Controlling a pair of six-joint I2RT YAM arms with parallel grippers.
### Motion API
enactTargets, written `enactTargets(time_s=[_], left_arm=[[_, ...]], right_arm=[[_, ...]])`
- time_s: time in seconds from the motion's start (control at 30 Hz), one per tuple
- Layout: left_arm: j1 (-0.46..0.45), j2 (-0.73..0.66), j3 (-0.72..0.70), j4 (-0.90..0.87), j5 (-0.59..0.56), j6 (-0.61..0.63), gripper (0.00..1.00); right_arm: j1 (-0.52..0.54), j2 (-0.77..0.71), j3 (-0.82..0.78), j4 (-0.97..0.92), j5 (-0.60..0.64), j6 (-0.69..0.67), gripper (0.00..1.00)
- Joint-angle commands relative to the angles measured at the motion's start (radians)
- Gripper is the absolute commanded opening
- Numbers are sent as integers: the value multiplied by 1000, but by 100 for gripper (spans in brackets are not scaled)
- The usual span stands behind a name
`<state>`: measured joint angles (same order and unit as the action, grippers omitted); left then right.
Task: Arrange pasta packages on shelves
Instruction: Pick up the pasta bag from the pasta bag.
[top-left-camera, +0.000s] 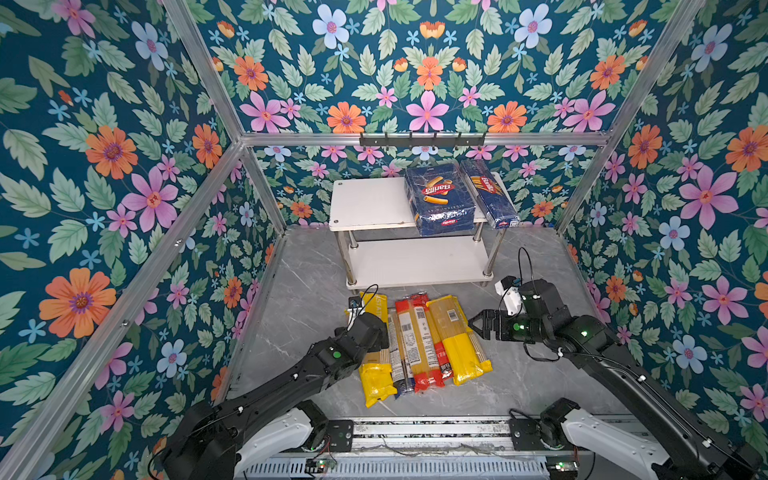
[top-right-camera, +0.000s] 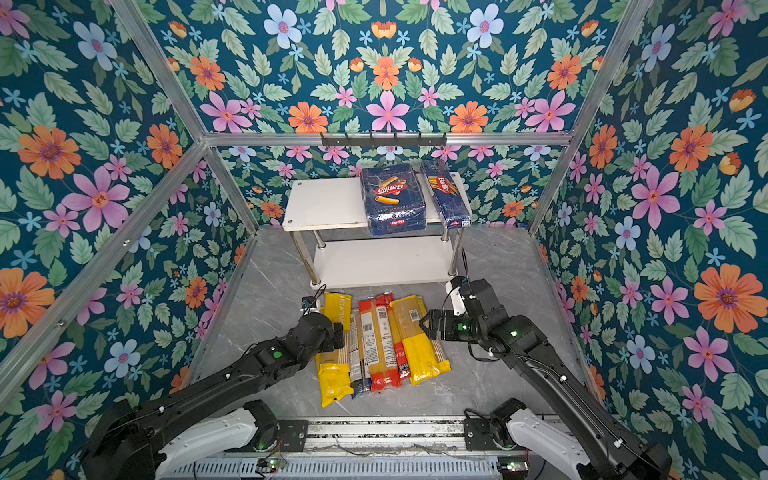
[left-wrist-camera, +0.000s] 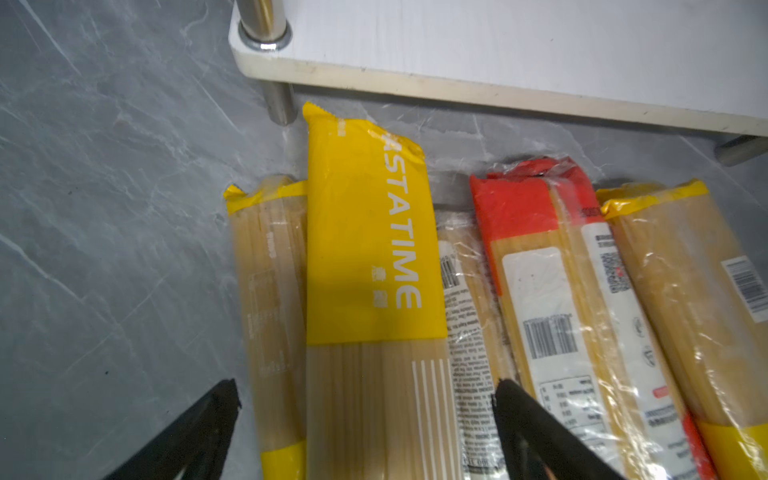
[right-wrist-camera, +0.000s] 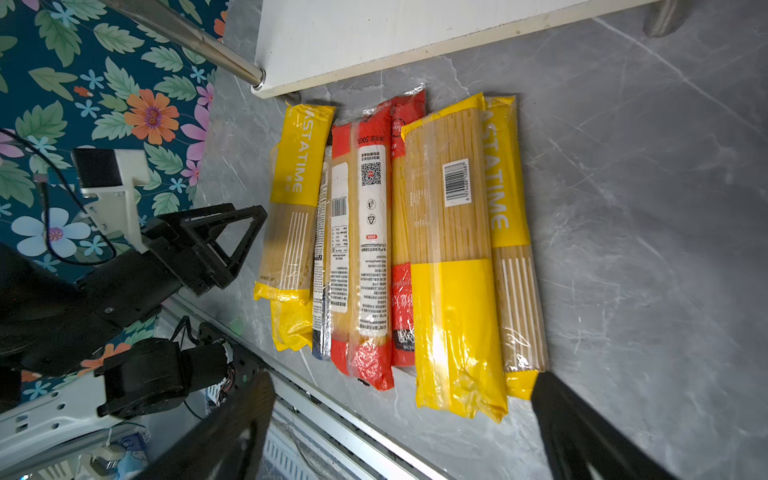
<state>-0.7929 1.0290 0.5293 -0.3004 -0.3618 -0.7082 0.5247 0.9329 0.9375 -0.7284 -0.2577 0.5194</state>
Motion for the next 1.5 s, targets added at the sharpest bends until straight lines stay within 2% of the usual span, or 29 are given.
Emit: enactTargets(time_s=[0.0,0.37,0.7,0.97,1.07,1.17,1.4,1.47], left_arm=[[-5,15,-19,-5,21,-51,97],[-65,98,-63,69,27,-109,97],[-123,257,1,55,-3,-101,97],[-135,318,8,25,-19,-115,94],[-135,342,8,14,-23,-121,89],[-135,362,5,10,-21,-126,80],[-135,339,9,-20,-36,-136,50],[-135,318,18,-43,-47,-135,49]], right_arm=[[2,11,9,18,31,-4,99],[2,85,1,-19,187,-15,99],[2,57,-11,-11,251,-17,99],[2,66,10,-35,235,-24,99],[2,70,14,-36,236,-24,99],[1,67,14,-35,234,-23,99],[2,50,14,-51,249,-23,99],[1,53,15,-54,248,-23,99]])
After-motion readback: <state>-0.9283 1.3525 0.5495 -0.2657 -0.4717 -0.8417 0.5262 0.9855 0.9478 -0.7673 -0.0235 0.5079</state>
